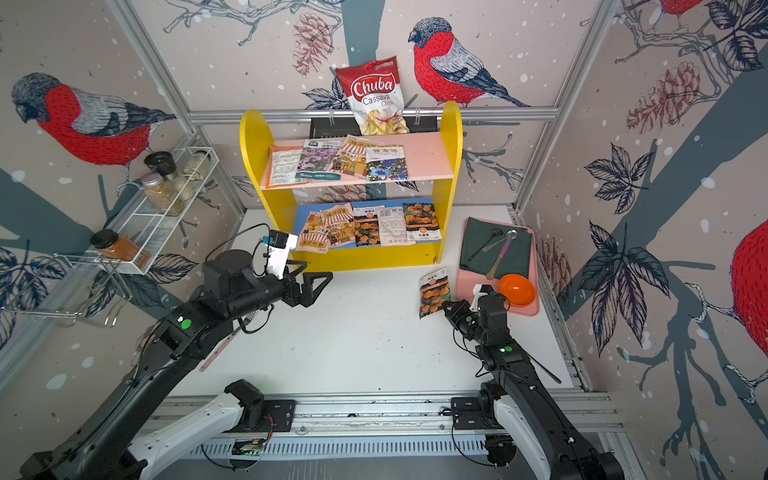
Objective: Take the seed bag off the shelf
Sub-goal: Place the seed packet at the center of the board.
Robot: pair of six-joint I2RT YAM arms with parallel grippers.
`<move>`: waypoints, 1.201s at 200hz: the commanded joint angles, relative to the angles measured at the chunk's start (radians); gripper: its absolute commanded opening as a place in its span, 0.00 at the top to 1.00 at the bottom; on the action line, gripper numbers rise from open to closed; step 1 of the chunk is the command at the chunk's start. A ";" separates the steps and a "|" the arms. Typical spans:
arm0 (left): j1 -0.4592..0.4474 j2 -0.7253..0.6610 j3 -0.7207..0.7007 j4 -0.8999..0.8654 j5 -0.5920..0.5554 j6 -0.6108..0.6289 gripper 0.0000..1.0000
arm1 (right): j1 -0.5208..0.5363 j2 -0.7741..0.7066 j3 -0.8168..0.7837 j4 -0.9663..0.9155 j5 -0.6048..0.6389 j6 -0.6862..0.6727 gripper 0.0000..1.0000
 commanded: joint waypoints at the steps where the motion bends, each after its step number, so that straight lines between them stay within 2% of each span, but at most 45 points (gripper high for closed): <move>1: -0.001 0.000 -0.005 0.040 -0.006 0.006 0.01 | -0.017 0.047 0.004 0.064 -0.008 -0.050 1.00; 79: -0.002 -0.003 -0.017 0.055 -0.008 0.001 0.01 | -0.051 0.195 0.053 0.041 -0.010 -0.123 1.00; 116: -0.002 -0.003 -0.019 0.062 -0.006 -0.005 0.01 | -0.053 0.228 0.044 0.054 -0.007 -0.123 0.93; 139: -0.001 -0.003 -0.015 0.060 -0.009 -0.006 0.01 | -0.053 0.226 0.042 0.053 -0.001 -0.122 0.78; 170: -0.002 -0.001 -0.014 0.062 -0.008 -0.009 0.01 | -0.052 0.212 0.044 0.024 0.026 -0.125 0.42; 215: -0.002 0.008 -0.006 0.065 -0.007 -0.013 0.01 | -0.051 0.175 0.070 -0.070 0.104 -0.160 0.18; 233: -0.002 0.014 0.000 0.068 -0.005 -0.015 0.01 | -0.051 0.157 0.092 -0.123 0.154 -0.182 0.01; 240: -0.002 0.018 0.002 0.069 -0.003 -0.016 0.01 | -0.051 0.150 0.098 -0.140 0.162 -0.189 0.00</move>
